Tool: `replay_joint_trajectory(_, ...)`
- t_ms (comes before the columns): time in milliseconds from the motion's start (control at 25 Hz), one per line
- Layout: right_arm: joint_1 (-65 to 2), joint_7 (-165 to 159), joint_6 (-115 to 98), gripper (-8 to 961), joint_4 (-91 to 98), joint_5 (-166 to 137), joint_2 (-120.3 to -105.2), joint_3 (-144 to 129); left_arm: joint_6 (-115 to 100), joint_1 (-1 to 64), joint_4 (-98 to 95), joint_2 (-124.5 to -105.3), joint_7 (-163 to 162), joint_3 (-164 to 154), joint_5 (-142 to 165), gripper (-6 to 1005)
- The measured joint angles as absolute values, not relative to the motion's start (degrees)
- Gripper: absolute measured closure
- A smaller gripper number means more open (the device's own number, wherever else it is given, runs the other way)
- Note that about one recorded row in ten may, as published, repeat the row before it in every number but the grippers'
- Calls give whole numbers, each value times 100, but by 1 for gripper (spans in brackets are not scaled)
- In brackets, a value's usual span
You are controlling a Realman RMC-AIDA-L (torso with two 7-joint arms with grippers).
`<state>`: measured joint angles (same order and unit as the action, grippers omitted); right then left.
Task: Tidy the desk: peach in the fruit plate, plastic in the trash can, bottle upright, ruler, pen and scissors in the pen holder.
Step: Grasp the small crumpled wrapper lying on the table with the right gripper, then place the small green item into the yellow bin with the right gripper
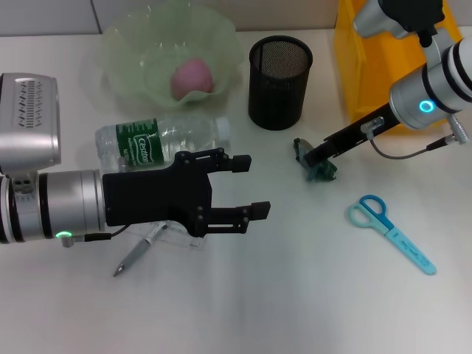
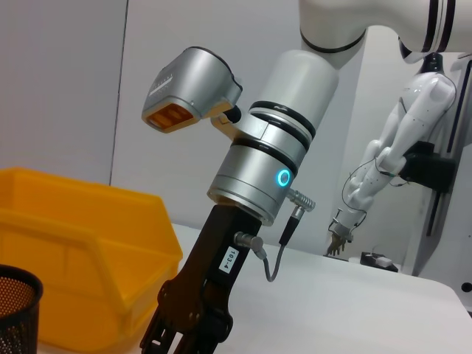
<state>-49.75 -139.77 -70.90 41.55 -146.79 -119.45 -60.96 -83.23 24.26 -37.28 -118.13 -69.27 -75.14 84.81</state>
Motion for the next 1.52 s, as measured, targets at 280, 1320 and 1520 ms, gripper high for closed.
replay_joint_trajectory(280, -5015, -13978, -7021, 410, 4041, -14672, -11954, -6118, -8319, 2423, -3722, -11820, -6908, -7515, 8481, 214)
replay_joint_trajectory(1320, -4655, -13698, -6802, 887, 4283, -14121, -11946, -6345, -8264, 2397, -3718, -11832, -6828, -7514, 8481, 218)
replay_joint_trajectory(1520, -3799, -12979, -7155, 886, 5037, -13045, -11929, -6340, -8226, 2372, -3718, -11838, -6825, -7507, 8464, 219)
